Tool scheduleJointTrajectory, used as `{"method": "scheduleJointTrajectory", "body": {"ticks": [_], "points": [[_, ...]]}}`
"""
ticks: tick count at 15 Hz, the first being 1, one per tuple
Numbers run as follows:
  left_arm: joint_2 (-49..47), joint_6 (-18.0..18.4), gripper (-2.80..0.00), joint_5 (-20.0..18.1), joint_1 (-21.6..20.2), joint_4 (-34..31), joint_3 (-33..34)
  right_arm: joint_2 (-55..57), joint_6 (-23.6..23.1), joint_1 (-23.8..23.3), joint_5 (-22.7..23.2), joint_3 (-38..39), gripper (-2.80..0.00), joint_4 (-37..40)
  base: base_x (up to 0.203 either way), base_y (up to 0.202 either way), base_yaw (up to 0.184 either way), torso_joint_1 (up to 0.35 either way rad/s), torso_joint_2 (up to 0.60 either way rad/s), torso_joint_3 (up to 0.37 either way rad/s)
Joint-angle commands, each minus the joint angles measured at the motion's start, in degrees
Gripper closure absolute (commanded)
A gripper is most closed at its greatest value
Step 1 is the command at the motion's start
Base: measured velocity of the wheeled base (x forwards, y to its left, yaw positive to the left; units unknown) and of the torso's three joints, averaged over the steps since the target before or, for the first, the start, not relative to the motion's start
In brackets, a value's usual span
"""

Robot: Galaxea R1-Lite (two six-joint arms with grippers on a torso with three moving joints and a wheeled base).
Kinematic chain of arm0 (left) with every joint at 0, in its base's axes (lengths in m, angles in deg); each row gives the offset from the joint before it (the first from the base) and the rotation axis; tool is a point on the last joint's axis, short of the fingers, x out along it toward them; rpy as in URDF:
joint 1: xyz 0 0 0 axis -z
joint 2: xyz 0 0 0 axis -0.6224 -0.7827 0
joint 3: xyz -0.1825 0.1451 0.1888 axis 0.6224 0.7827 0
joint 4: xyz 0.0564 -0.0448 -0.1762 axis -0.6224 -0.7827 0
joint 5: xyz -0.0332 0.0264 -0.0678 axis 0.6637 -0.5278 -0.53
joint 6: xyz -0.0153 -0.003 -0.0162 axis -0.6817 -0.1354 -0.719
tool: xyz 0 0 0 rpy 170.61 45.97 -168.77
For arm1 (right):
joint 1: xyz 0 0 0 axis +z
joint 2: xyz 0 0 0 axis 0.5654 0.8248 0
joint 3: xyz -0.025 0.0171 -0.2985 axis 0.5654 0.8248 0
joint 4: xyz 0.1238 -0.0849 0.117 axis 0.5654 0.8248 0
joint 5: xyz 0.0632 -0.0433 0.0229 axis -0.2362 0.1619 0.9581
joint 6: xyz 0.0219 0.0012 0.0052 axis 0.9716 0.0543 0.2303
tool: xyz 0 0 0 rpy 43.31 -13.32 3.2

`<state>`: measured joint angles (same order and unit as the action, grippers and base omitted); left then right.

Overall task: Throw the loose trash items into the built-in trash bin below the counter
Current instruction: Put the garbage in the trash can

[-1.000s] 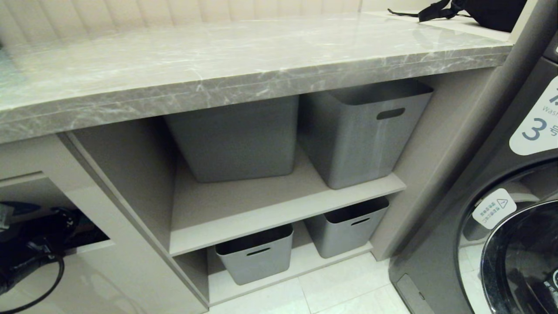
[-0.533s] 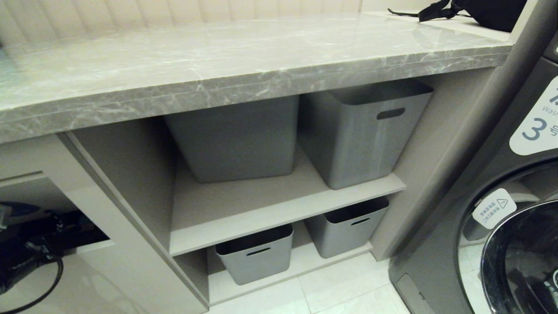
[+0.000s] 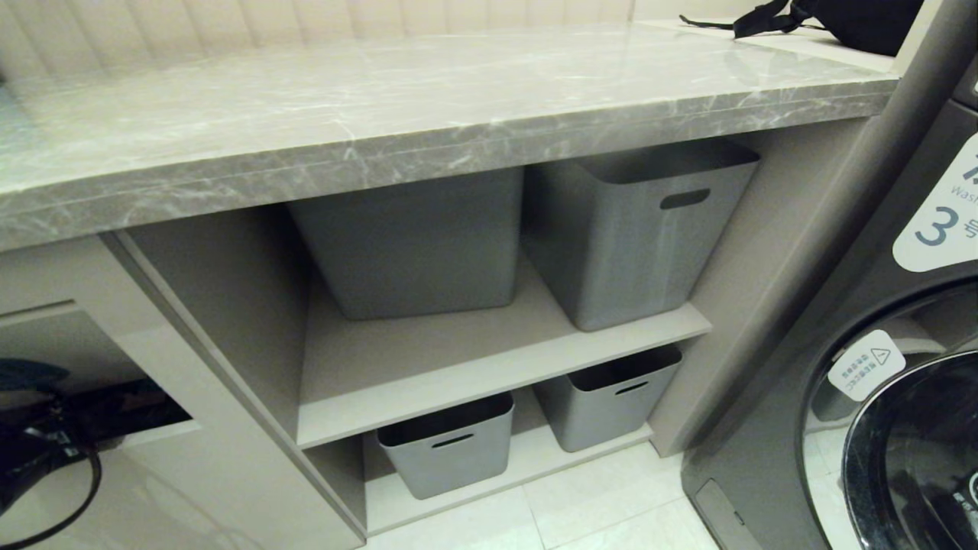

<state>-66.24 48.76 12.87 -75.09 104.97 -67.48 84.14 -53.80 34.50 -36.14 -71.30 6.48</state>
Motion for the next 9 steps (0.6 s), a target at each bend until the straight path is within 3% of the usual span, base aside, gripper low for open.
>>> {"method": "scheduleJointTrajectory", "body": {"ticks": [1, 9], "points": [[2.0, -0.2, -2.80, 1.3, -0.1, 0.3, 2.2, 0.0, 0.0, 0.0, 0.0, 0.0, 0.00, 0.1, 0.000, 0.000, 0.000, 0.000, 0.00, 0.000], [9.3, -3.2, -2.80, 1.7, -0.1, 0.2, 10.0, 0.1, 0.0, 0.0, 0.0, 0.0, 0.00, 0.0, 0.000, 0.000, 0.000, 0.000, 0.00, 0.000]]}}
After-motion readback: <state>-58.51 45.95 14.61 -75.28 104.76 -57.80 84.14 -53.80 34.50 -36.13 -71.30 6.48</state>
